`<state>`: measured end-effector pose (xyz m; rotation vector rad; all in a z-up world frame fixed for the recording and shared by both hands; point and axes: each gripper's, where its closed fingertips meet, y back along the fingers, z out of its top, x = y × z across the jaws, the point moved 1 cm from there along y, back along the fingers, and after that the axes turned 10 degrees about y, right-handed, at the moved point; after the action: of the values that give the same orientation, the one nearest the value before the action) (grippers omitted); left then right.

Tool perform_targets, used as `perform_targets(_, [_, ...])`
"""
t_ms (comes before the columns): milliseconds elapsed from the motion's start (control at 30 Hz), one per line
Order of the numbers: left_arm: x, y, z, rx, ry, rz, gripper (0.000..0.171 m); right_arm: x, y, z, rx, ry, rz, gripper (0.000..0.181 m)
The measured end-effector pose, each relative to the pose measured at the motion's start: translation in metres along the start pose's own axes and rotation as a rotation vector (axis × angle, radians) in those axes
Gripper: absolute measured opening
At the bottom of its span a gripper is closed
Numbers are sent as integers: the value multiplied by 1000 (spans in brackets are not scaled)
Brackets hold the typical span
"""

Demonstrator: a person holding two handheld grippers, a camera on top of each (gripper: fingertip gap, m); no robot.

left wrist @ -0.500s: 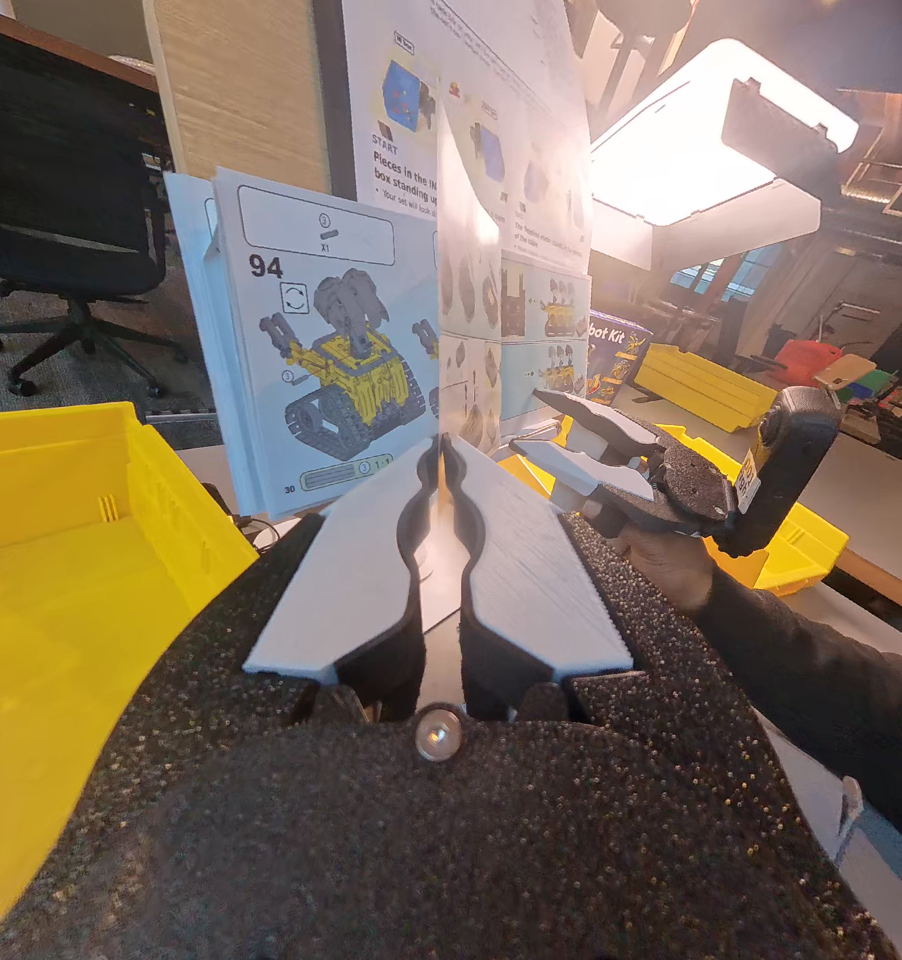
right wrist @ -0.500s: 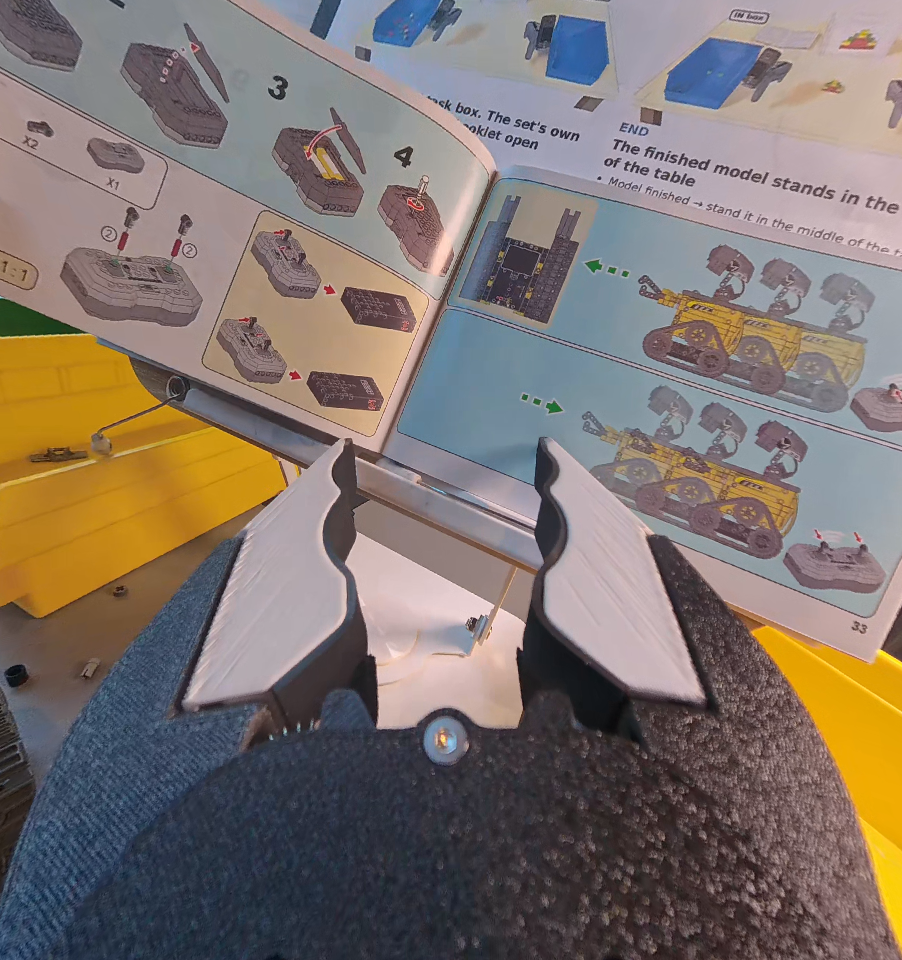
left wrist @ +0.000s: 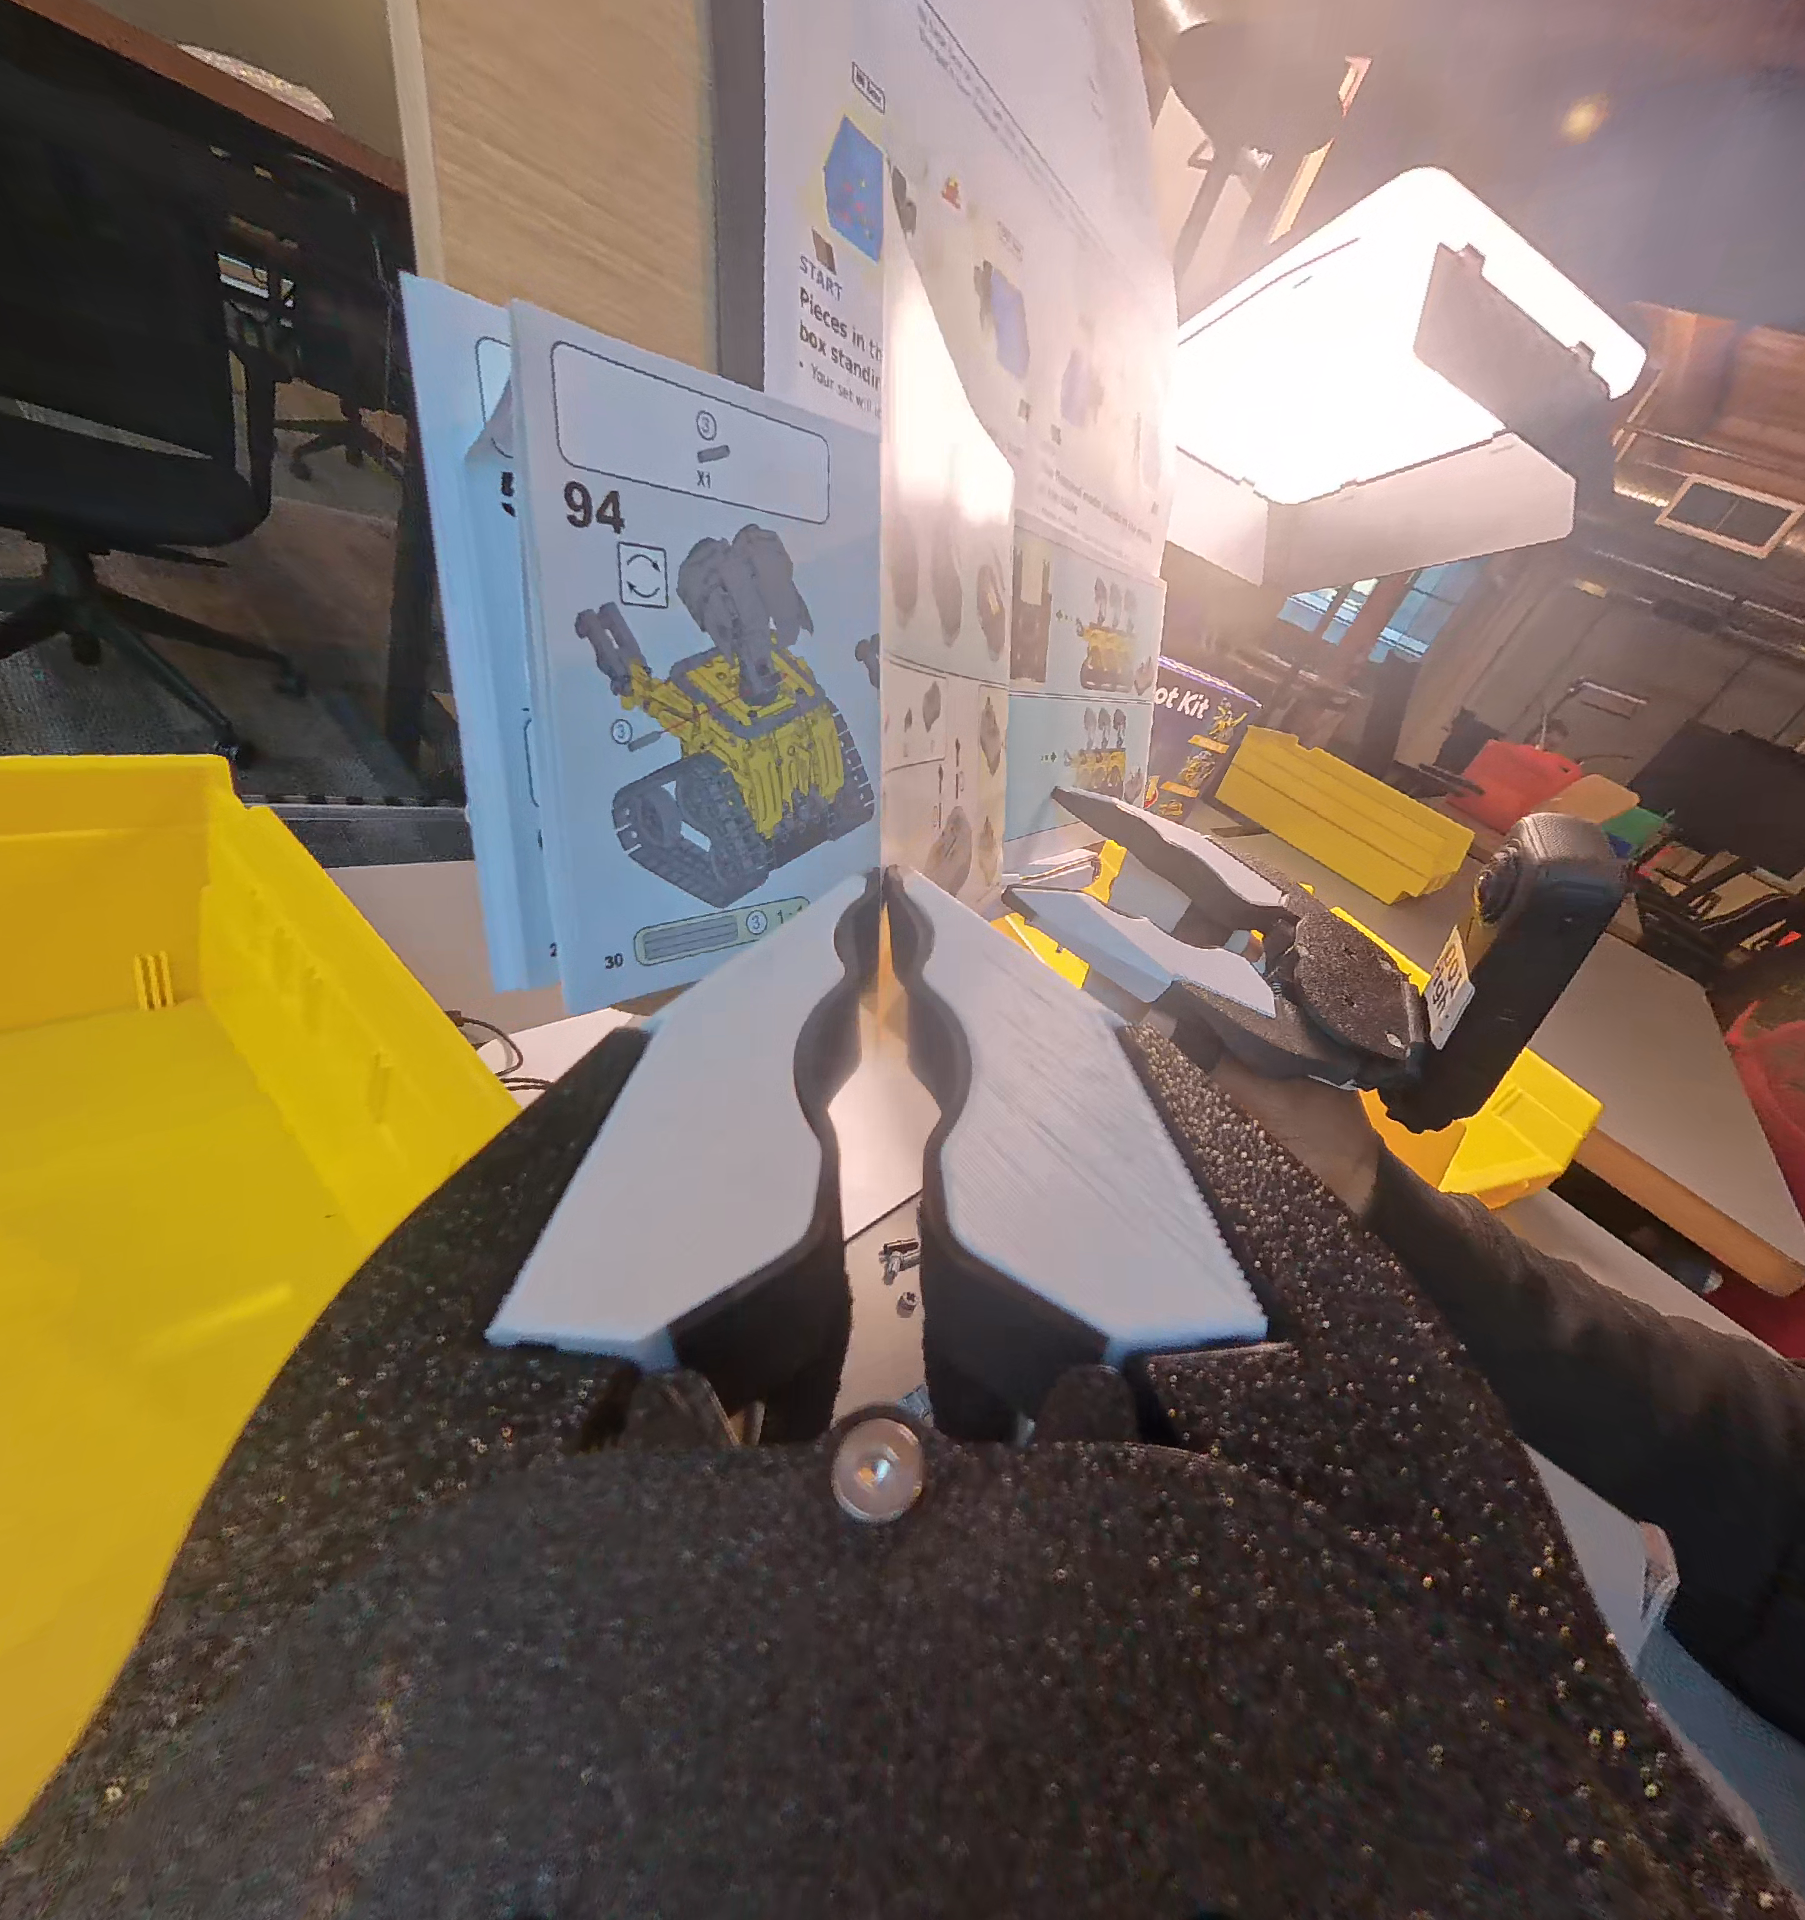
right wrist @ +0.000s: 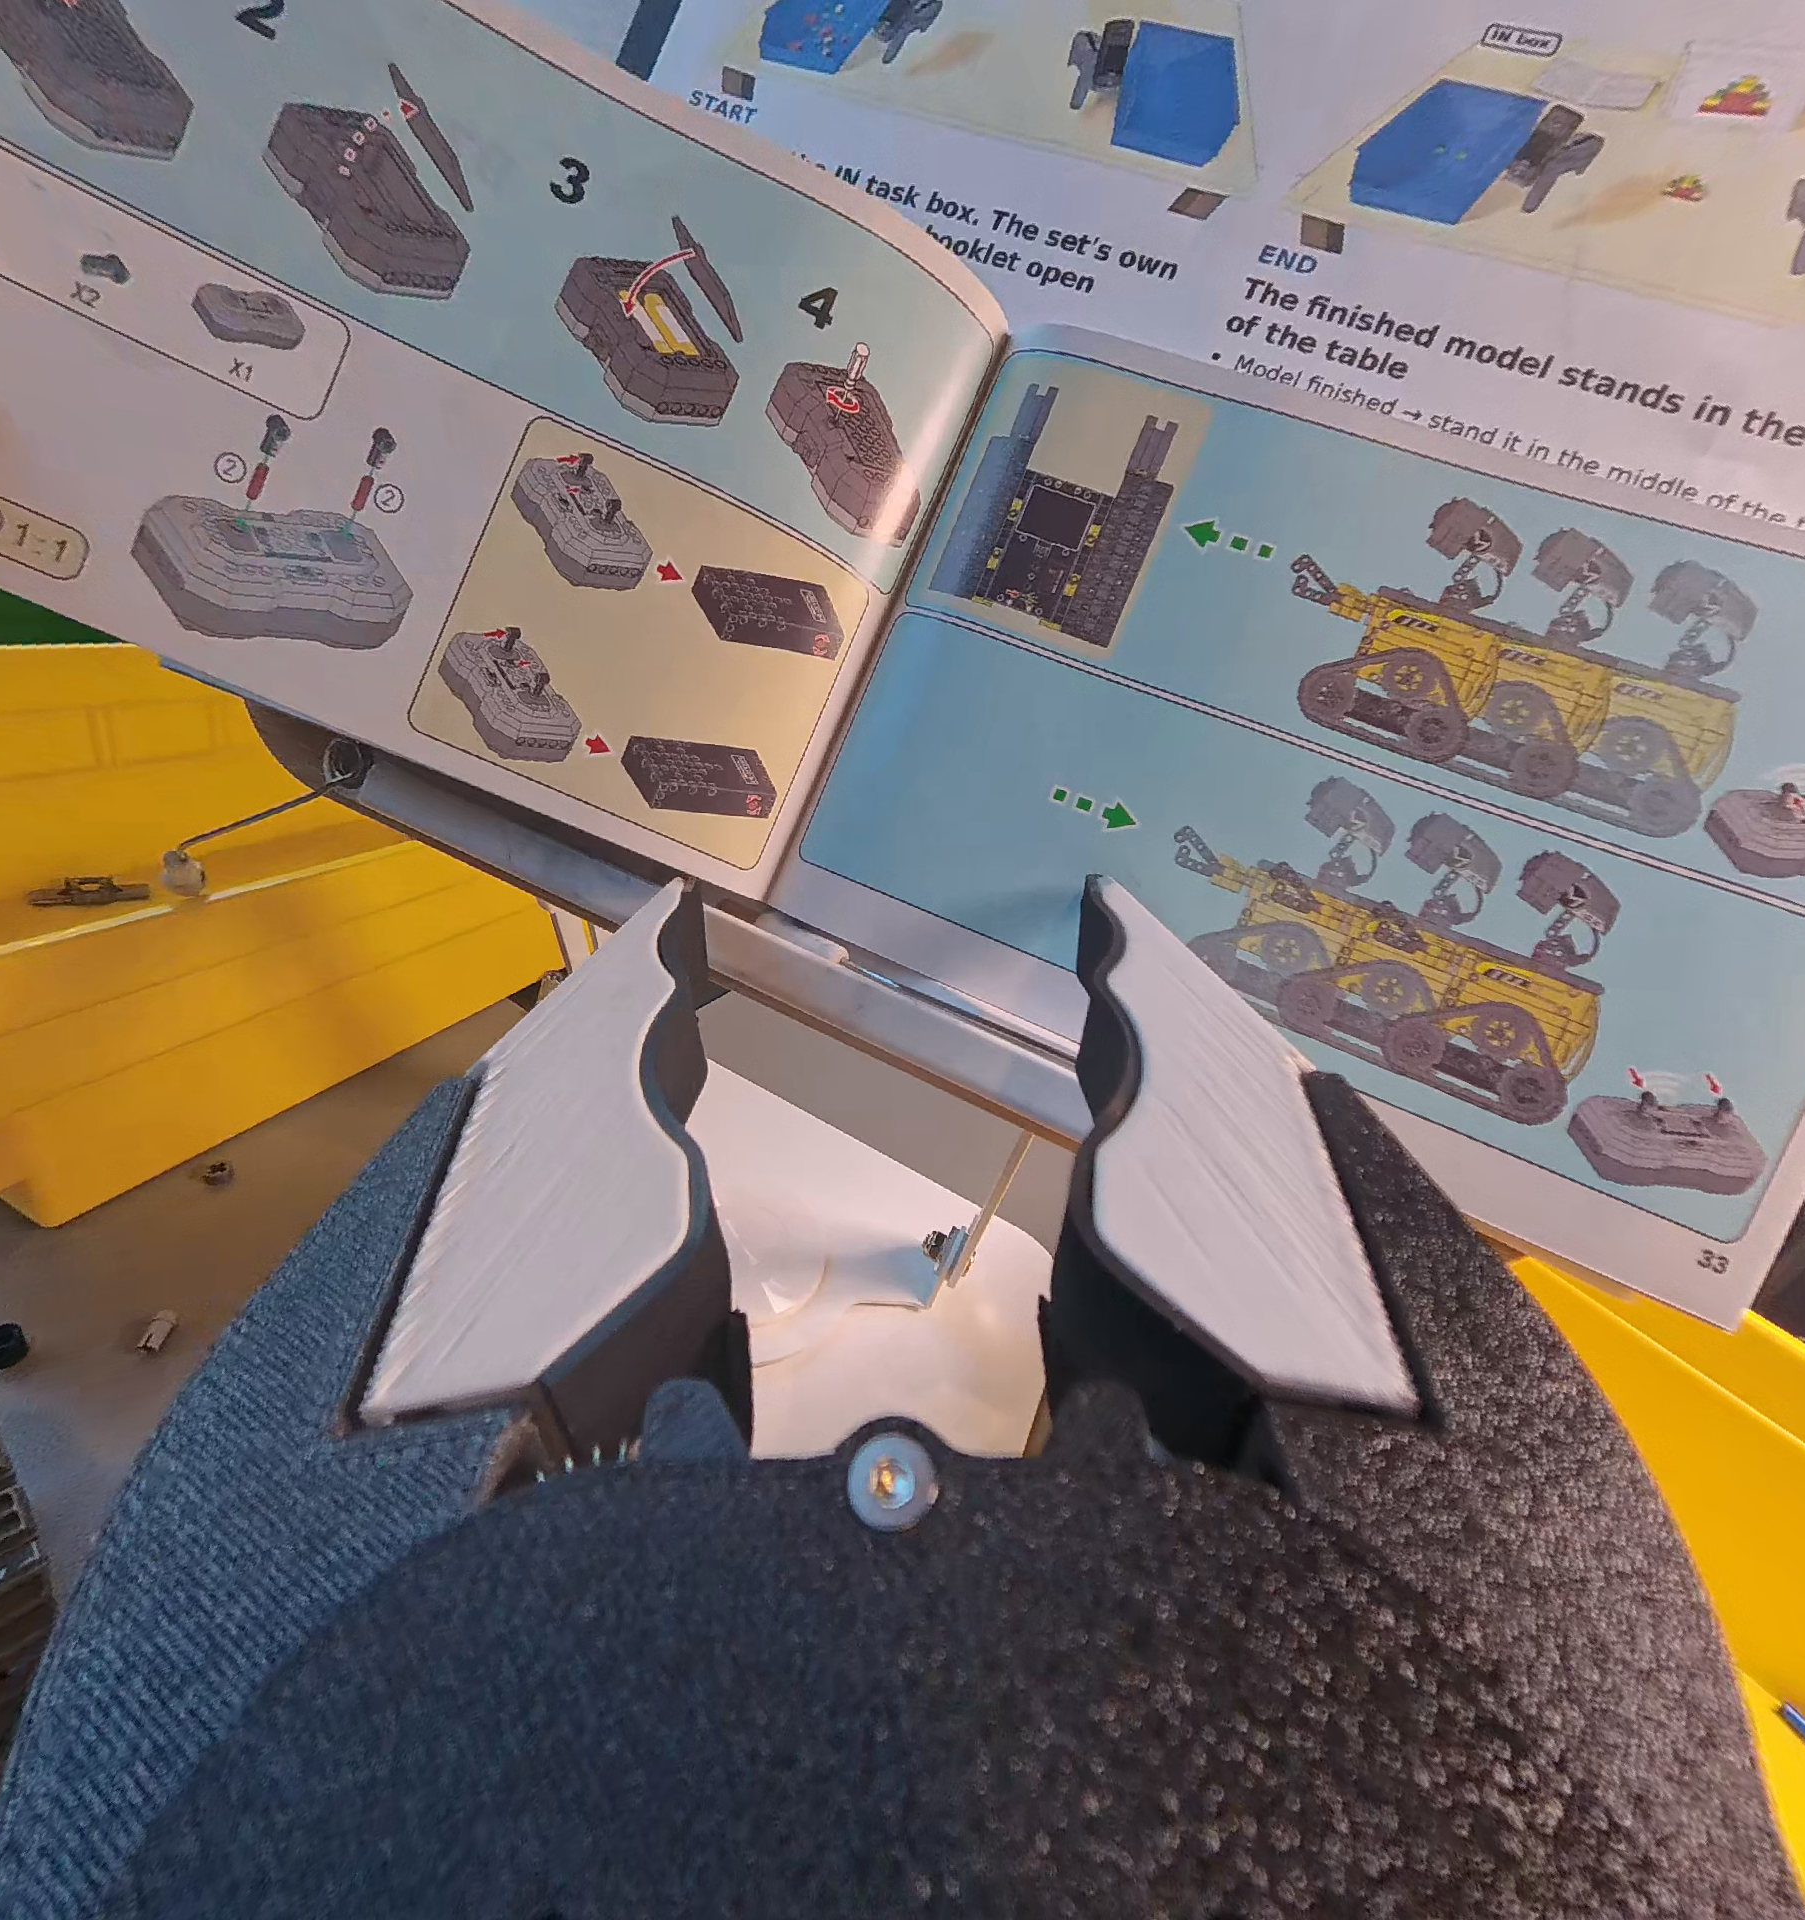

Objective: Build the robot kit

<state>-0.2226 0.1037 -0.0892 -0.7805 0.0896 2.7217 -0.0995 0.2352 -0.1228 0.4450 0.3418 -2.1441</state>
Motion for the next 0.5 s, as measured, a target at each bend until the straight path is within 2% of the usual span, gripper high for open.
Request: perform_targets(500, [3,1,-2,7,8,-3,0,6,0,2,-11,25,14,78])
